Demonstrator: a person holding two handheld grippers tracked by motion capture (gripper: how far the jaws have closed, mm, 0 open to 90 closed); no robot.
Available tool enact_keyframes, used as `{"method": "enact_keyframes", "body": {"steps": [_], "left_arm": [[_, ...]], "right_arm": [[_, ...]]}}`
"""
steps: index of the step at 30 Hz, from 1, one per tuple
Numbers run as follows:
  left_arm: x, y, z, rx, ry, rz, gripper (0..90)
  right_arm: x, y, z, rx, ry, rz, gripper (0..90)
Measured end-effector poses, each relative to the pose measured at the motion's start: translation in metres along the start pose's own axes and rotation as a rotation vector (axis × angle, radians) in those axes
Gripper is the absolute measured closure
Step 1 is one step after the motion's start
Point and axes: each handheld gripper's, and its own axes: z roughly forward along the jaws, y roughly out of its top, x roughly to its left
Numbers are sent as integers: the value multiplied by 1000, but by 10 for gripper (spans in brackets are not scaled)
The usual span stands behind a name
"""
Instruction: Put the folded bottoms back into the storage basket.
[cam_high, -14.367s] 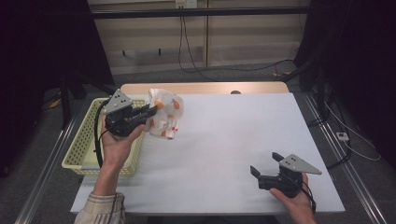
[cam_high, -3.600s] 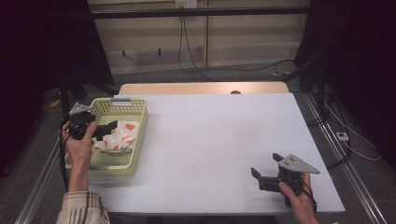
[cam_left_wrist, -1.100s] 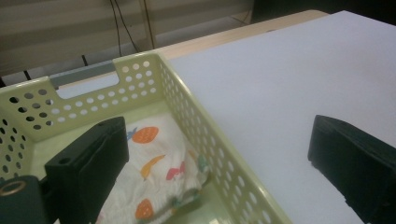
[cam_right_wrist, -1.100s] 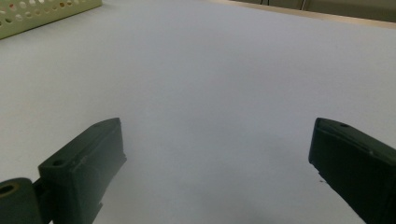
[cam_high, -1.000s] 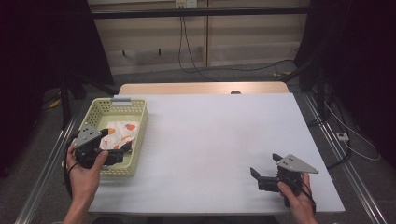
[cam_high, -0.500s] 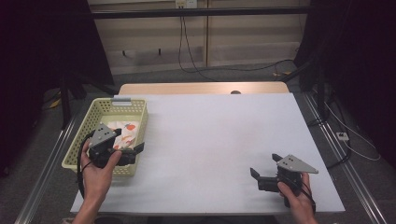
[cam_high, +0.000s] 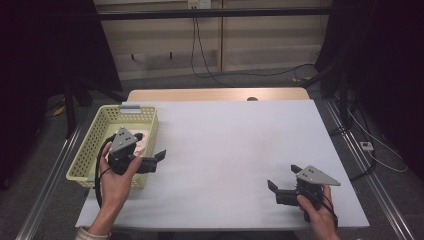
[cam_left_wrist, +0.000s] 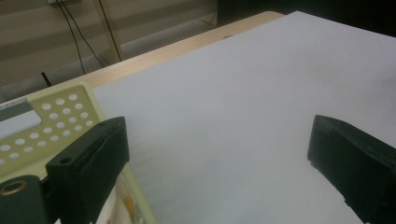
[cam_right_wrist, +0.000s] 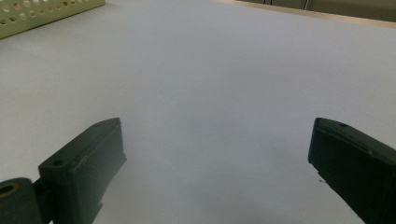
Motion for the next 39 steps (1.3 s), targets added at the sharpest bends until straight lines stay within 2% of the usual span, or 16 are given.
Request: {"method": "enact_keyframes", "body": {"steps": [7, 13, 17, 23, 26, 30, 34, 35, 39], "left_arm": [[-5, 5, 11, -13, -4, 1, 60], [-11, 8, 19, -9, -30, 3, 60], [-17, 8, 25, -11, -14, 18, 62], [-22, 8, 35, -16, -33, 28, 62], [-24, 7, 40, -12, -54, 12, 61], [-33, 4, 47, -4, -54, 44, 66], [-40, 2, 51, -18, -62, 44, 65], [-41, 2, 52, -10, -64, 43, 65], [-45, 0, 56, -14, -88, 28, 65]], "right_arm": [[0, 0, -1, -2, -2, 0, 34], [-1, 0, -1, -3, -3, -1, 34], [-1, 0, -1, -3, -3, -1, 34], [-1, 0, -1, -2, -2, 1, 34], [0, 0, -1, -2, -2, 0, 34], [-1, 0, -1, -3, 0, -1, 35], [-1, 0, -1, -3, -1, -2, 35], [-1, 0, -1, -2, 0, -1, 37], [-1, 0, -1, -2, 2, -1, 37]]}}
